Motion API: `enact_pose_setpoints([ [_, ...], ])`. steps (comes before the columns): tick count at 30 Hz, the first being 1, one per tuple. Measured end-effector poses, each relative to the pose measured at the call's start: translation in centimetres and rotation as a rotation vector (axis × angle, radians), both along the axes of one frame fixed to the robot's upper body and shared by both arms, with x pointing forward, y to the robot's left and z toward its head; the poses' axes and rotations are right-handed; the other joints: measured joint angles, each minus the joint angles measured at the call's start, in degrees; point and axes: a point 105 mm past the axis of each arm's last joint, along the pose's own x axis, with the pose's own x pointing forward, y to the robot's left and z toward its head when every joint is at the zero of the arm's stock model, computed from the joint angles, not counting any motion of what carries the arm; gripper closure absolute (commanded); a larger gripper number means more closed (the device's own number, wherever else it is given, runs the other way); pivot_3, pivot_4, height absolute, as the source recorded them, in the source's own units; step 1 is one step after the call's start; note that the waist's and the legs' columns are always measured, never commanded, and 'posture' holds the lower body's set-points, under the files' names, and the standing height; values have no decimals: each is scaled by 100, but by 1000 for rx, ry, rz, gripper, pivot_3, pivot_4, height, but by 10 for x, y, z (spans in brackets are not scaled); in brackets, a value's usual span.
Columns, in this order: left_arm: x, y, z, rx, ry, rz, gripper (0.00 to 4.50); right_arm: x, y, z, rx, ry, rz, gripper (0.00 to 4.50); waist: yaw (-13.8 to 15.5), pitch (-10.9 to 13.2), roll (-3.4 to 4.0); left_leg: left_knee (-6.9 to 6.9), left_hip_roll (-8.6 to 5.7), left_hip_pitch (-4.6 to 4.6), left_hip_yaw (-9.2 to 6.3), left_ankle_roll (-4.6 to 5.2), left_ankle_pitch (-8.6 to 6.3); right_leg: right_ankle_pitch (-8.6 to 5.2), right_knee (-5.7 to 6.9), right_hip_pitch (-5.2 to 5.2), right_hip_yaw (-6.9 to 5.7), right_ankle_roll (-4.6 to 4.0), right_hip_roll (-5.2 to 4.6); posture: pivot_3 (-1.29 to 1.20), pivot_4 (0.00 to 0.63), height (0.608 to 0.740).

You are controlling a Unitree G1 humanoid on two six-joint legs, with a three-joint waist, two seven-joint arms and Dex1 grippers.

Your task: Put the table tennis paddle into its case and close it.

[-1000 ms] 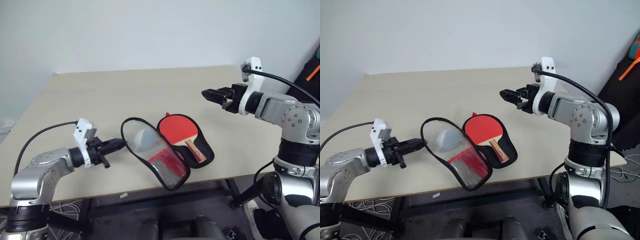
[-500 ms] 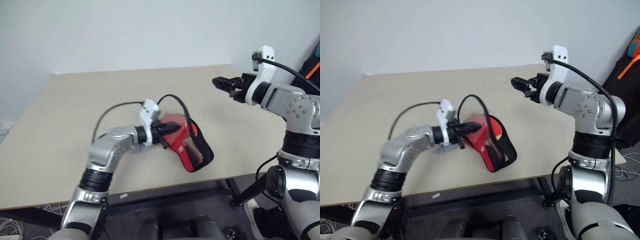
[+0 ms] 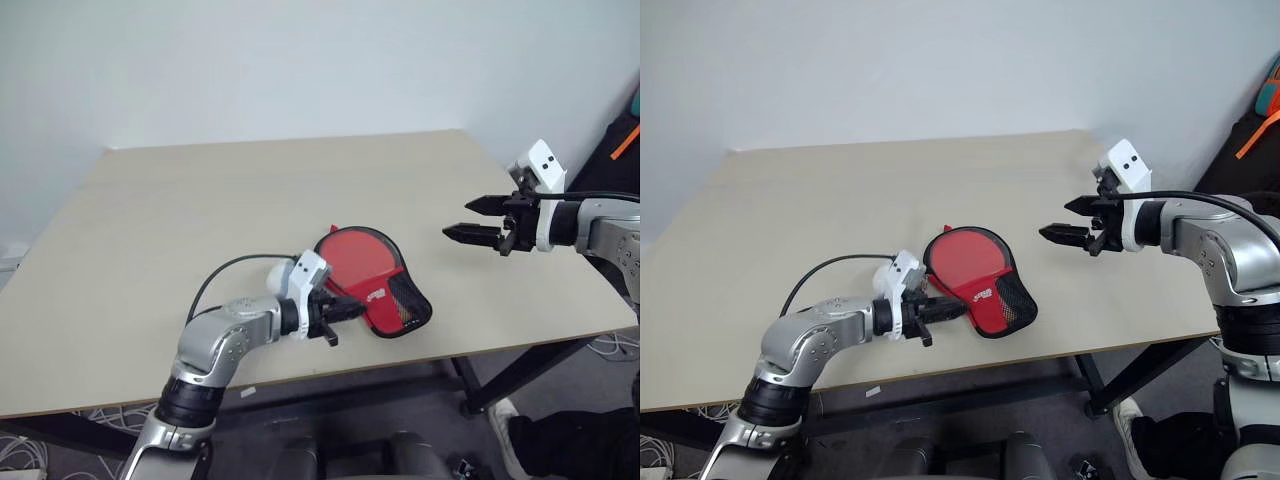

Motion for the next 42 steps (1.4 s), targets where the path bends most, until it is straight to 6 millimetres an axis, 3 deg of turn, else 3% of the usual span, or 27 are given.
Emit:
enact_pose_setpoints([
  [7,-21,0,-14,-31,159,26,356,5,4,-11,-11,21,27,426,25,1,-3,6,-5,-4,-2,0,0,0,0,1,-1,0,-4,0,0,740],
  [13,-20,-16,-23,-90,264,94,356,5,10,-12,3,21,41,426,24,1,-4,7,-6,-2,-5,-1,0,1,0,5,-2,0,-4,0,0,740],
  [27,8,-51,-26,-171,401,195,356,2,11,-14,0,31,36,426,93,-4,-4,22,-18,2,-13,-1,0,0,-2,25,-3,-2,-5,0,0,740],
  [39,17,-58,-27,-194,479,255,356,-1,10,-19,4,37,20,426,176,-6,-6,37,-29,4,-30,-1,1,-3,-6,43,-6,-6,-6,0,0,740],
  [42,20,-57,-28,-186,505,281,877,-2,10,-17,5,31,30,426,175,-7,-7,38,-29,7,-33,-1,1,-3,-7,48,-9,-6,-6,0,0,740],
])
